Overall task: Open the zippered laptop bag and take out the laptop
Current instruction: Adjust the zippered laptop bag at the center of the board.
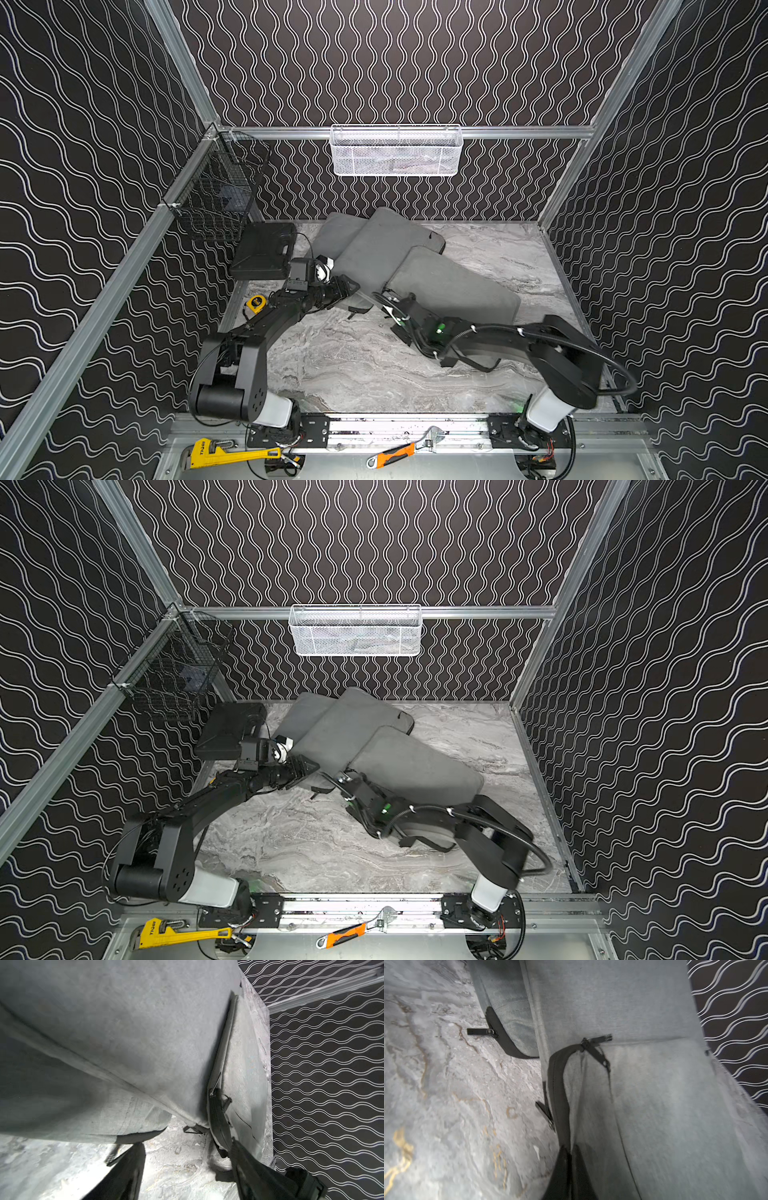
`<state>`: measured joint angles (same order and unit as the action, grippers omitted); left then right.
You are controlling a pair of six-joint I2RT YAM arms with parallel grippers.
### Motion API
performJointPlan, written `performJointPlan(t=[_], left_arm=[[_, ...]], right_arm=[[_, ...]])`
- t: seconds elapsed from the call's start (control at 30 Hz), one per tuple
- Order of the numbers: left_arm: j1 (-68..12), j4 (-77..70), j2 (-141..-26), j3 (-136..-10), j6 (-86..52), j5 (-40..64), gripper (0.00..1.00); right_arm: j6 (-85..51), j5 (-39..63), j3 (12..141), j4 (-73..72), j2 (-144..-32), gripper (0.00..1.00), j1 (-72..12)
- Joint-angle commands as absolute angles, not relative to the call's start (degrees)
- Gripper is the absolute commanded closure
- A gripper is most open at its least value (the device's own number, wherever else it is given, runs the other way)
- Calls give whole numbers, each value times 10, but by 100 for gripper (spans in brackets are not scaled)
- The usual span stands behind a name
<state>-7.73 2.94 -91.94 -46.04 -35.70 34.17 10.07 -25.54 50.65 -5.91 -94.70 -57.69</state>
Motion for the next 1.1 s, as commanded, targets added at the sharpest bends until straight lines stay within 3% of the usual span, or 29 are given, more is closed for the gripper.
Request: performJointPlan(t=[0.0, 0.53, 0.7, 0.77, 1.07], left_arm=[[-87, -12, -914, -456, -380, 360, 33], [-207, -172, -985, -412, -484, 375, 45], [-215, -149, -984, -412, -449, 363, 45], [-216, -136, -979, -413, -435, 358, 44], [-228, -68, -1004, -452, -381, 343, 48]], right_arm=[[130, -258, 465, -165, -908, 100, -578], [62, -249, 333, -142, -822, 100, -578], [40, -236, 317, -153, -803, 45, -578], [30, -234, 322, -154, -808, 39, -579], [0, -215, 351, -165, -860, 32, -579]])
